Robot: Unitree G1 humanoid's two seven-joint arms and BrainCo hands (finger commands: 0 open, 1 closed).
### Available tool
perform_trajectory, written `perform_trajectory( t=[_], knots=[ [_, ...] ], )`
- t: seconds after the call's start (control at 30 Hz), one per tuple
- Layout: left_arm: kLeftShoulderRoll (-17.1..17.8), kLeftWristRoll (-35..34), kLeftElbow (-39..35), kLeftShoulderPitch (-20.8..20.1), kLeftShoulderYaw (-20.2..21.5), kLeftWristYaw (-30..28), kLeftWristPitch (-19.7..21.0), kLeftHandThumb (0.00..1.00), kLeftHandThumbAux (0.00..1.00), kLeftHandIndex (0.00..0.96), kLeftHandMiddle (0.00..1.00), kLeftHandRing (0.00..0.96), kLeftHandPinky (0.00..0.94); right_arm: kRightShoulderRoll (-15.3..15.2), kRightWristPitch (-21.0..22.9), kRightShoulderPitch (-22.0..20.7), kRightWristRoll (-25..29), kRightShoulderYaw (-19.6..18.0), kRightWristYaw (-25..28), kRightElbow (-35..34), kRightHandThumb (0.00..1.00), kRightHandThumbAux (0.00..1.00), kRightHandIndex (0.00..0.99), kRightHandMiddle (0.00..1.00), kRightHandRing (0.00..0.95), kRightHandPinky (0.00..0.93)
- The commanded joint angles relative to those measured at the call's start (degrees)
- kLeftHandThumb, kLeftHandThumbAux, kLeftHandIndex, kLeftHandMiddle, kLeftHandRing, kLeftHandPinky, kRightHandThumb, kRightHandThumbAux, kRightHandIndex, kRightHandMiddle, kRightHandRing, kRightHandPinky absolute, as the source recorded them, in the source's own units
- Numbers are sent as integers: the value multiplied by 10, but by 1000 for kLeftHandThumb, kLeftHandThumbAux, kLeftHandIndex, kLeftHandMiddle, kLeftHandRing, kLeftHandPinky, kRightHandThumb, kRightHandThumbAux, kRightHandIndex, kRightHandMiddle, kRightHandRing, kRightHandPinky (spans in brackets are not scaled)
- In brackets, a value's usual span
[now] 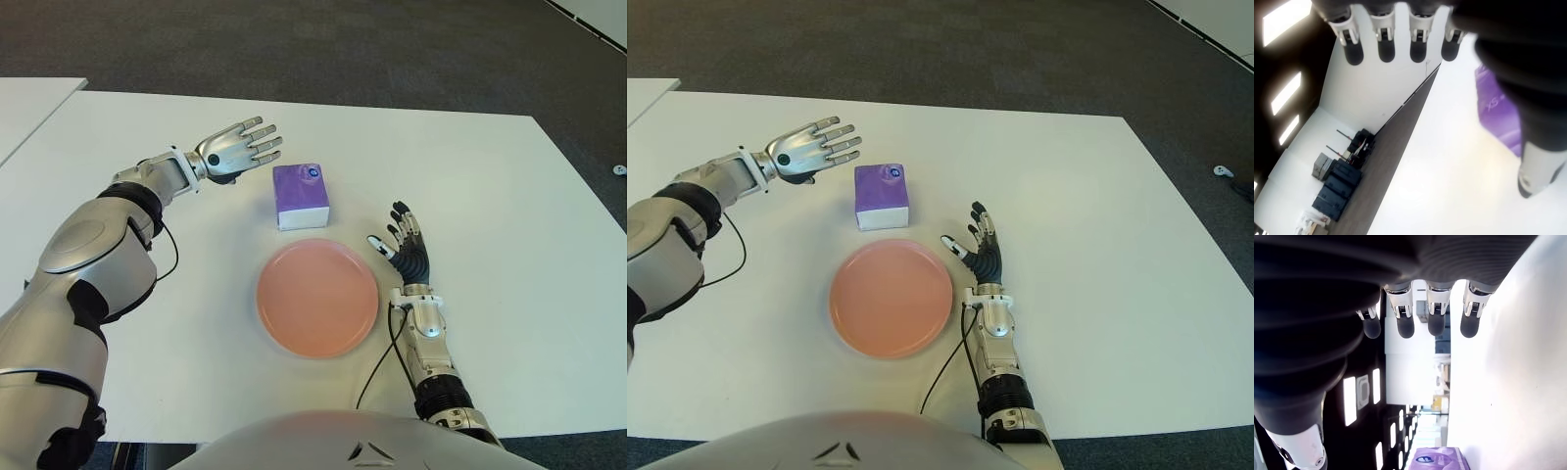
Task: Put the tissue paper into the plate.
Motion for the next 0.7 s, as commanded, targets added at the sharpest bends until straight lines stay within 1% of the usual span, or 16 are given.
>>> perform_trajectory(
  t=[0.03, 0.2, 0.43, 0.7],
  knots=[
    [-8, -5, -5, -13, -6, 21, -20, 163, 650, 0, 0, 0, 0, 11, 41, 61, -2, 1, 0, 87, 50, 730, 0, 0, 0, 0],
    [-9, -5, -11, -21, -6, 36, -33, 166, 644, 0, 0, 0, 0, 12, 40, 62, -6, 2, -6, 87, 54, 730, 0, 0, 0, 0],
    [-9, -3, -13, -23, -8, 50, -41, 150, 640, 0, 0, 0, 0, 12, 39, 62, -10, 4, -10, 88, 62, 721, 0, 0, 0, 0],
    [-16, -6, -15, -21, -9, 45, -62, 158, 641, 0, 0, 0, 0, 11, 35, 62, -7, 4, -6, 92, 62, 714, 0, 0, 0, 0]
  ],
)
